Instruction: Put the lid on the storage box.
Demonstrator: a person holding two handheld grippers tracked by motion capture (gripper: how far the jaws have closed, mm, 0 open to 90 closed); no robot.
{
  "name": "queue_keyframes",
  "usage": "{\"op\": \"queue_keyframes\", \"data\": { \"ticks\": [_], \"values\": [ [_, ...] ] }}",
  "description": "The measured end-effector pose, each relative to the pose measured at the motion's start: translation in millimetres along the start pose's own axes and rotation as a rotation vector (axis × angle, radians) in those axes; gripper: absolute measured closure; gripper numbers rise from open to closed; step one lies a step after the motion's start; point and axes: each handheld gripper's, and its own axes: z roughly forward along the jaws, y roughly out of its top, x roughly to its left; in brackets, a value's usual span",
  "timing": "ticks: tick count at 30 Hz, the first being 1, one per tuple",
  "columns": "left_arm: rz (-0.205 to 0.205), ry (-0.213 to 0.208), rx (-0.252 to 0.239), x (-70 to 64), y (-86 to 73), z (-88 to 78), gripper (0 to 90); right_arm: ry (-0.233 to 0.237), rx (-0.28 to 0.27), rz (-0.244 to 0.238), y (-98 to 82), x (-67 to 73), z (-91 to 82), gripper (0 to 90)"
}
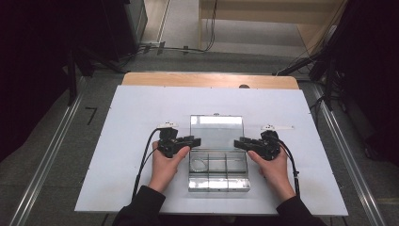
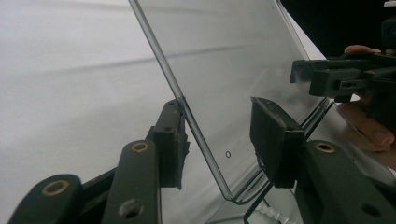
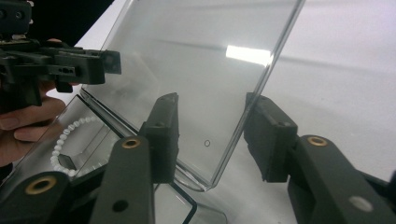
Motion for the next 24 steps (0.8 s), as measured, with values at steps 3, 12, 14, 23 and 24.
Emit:
{"op": "queue_keyframes", "data": {
  "ticks": [3, 12, 14, 23, 24],
  "values": [
    [0.010, -0.007, -0.008, -0.2, 0.8, -2.7, 61.3, -0.002, -0.014, -0.014, 0.0, 0.8, -2.2, 57.9],
    [0.089, -0.022, -0.031, -4.2, 2.1, -12.7, 70.3, 0.032, -0.048, -0.050, -0.3, 1.6, -10.3, 68.9],
    [0.096, -0.031, -0.039, -5.7, 2.2, -14.3, 72.4, 0.043, -0.057, -0.065, -1.0, 1.7, -13.2, 72.2],
    [0.121, -0.039, -0.031, -6.9, 4.4, -18.0, 75.0, 0.034, -0.074, -0.121, -3.4, 5.2, -17.8, 74.3],
    [0.117, -0.037, -0.037, -7.8, 5.1, -18.0, 74.4, 0.032, -0.074, -0.131, -3.4, 5.4, -18.0, 74.4]
  ]
}}
